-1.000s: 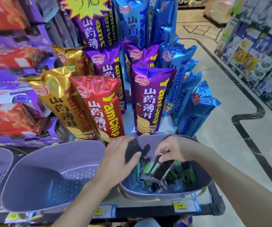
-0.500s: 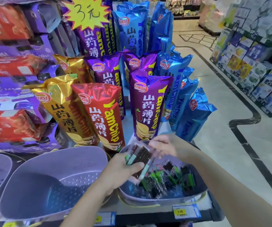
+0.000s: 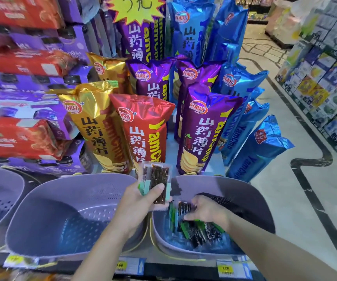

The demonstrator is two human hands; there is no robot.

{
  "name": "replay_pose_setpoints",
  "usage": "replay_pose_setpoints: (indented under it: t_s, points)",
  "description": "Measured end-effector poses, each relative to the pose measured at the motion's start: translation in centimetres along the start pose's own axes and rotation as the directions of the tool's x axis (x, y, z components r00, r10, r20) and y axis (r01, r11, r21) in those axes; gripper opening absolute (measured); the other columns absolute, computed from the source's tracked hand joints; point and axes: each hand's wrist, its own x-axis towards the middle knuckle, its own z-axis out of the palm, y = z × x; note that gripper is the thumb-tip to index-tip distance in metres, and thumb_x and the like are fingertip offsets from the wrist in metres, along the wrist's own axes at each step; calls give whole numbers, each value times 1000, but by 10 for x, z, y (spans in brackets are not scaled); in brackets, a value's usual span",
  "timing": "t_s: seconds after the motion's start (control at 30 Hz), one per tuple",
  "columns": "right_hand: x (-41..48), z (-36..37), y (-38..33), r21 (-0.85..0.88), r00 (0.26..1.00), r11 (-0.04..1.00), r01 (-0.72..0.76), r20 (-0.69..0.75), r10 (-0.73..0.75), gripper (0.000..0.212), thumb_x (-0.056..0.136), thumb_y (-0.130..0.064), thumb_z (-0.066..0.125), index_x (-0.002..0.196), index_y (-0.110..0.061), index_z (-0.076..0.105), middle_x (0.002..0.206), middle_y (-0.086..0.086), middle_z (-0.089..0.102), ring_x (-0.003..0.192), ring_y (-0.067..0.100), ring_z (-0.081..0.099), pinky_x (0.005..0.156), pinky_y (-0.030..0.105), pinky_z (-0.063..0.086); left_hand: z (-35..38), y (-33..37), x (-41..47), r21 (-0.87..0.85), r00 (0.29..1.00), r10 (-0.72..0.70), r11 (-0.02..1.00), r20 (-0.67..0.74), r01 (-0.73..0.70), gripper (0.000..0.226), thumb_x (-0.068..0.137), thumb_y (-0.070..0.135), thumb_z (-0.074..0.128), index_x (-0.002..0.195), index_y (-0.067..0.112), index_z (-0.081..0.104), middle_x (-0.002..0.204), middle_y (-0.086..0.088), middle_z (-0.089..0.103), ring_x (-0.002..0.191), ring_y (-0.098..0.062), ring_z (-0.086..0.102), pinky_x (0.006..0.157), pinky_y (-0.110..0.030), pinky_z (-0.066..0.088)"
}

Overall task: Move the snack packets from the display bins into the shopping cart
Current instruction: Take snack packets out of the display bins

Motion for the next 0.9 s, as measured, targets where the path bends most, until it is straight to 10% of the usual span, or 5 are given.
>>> replay_pose_setpoints:
  t_s: [0.27,0.43,0.63,0.9]
  points:
    - [-9,8,-14,-202,984,979,43,-158,-76,37,80,-46,83,89,-27,53,104,0,63,99,21,58,73,31,41,1,-2,0,57,1000,-14,998,-9,14,21,101,16,71,122,15,72,108,-7,82,96,-32,80,88,-49,65]
    - [-27,3,-13,34,964,976,216,-166,-207,39,80,-29,88,83,-24,49,80,-8,58,62,2,46,59,22,40,3,2,-2,79,999,-7,997,-34,9,18,101,17,70,120,19,72,106,-3,83,96,-27,81,88,-46,65]
    - [-79,-47,-17,307,953,907,290,-184,-242,46,79,-53,84,114,-32,62,92,-10,74,75,0,68,74,20,46,6,4,-8,43,998,-9,999,-60,12,20,104,19,66,124,22,68,105,2,83,94,-24,81,83,-37,66]
    - [-119,-73,-64,608,881,642,466,-385,-275,19,92,-22,77,109,-20,72,84,-14,75,71,0,71,64,12,51,27,20,-19,-61,991,-75,995,108,82,29,103,38,62,131,31,63,120,-5,80,105,-32,78,82,-36,65]
